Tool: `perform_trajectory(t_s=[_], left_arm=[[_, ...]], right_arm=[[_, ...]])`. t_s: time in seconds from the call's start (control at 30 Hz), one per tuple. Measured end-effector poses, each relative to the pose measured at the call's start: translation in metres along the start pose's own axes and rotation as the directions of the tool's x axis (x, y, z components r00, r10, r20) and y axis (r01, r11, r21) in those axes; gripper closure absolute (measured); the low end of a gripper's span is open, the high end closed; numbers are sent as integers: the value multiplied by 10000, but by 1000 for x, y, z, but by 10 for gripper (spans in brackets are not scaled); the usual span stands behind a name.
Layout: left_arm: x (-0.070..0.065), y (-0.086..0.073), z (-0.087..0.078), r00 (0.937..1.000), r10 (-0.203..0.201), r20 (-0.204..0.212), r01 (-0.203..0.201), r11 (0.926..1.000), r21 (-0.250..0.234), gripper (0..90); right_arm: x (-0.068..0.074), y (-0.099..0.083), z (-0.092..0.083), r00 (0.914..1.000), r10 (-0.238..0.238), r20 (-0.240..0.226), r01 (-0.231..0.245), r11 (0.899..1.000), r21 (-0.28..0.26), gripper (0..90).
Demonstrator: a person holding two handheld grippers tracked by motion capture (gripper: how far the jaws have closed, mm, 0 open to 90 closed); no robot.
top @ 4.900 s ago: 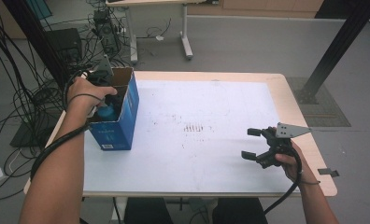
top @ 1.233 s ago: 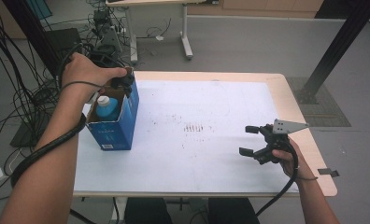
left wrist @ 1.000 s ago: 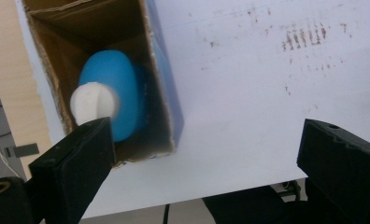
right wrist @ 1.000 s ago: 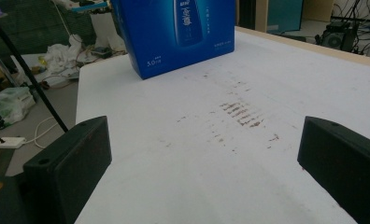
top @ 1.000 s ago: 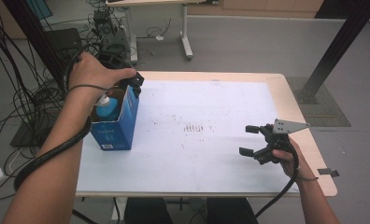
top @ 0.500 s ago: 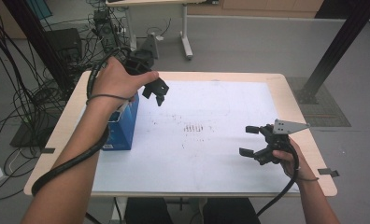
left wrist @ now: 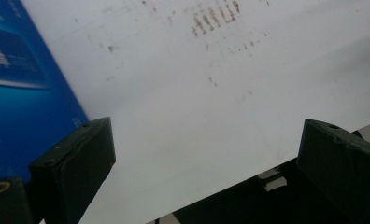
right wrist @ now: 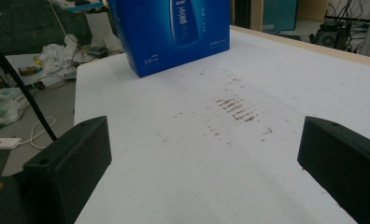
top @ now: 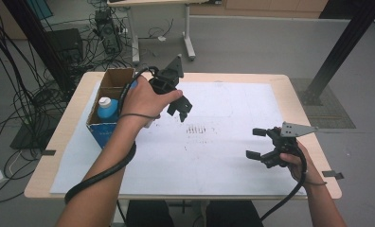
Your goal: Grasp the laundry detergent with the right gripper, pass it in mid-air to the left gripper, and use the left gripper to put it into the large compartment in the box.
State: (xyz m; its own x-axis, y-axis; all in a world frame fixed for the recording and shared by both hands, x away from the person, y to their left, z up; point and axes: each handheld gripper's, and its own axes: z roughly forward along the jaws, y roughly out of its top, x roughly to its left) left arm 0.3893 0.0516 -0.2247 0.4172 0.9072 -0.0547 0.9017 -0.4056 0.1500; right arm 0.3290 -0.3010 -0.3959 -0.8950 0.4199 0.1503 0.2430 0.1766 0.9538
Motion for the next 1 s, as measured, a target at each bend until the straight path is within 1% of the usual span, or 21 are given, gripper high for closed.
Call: perform_trajectory(t_s=[0.13, 0.3, 0.5, 0.6, 0.67, 0.7, 0.8, 0.97, 1.0], left_arm=[[-2, -1, 14, 9999, -7, 142, 6, 10000, 72, 48], [-7, -3, 33, 9985, 151, 535, -161, 9997, 182, 48], [-10, -6, 53, 9962, 77, 862, -87, 9999, 122, 48], [-11, -7, 62, 9954, 130, 953, -141, 9998, 116, 48], [-11, -8, 68, 9950, 95, 992, -98, 10000, 21, 48], [-10, -9, 73, 9942, 49, 1076, -57, 10000, 66, 49], [-10, -11, 82, 9929, 140, 1181, -159, 9998, 151, 49], [-14, -14, 95, 9905, 242, 1351, -263, 9996, 141, 49], [-15, -15, 98, 9904, 211, 1366, -229, 9997, 117, 49]], right_arm=[[0, 0, 0, 10000, -1, -11, 1, 10000, 2, 30], [-1, -1, 2, 10000, 9, -16, -8, 10000, 52, 30], [-2, -1, 3, 10000, 56, -15, -56, 10000, 49, 30], [-2, -2, 5, 10000, 64, -38, -64, 9999, 86, 30], [-2, -2, 5, 10000, 67, -24, -67, 9999, 98, 30], [-3, -2, 5, 10000, 85, -23, -84, 9999, 89, 30], [-3, -2, 5, 10000, 97, -12, -97, 9999, 90, 30], [-4, -1, 6, 10000, 99, -13, -98, 9999, 59, 30], [-4, -1, 6, 10000, 97, -19, -97, 9999, 61, 30]])
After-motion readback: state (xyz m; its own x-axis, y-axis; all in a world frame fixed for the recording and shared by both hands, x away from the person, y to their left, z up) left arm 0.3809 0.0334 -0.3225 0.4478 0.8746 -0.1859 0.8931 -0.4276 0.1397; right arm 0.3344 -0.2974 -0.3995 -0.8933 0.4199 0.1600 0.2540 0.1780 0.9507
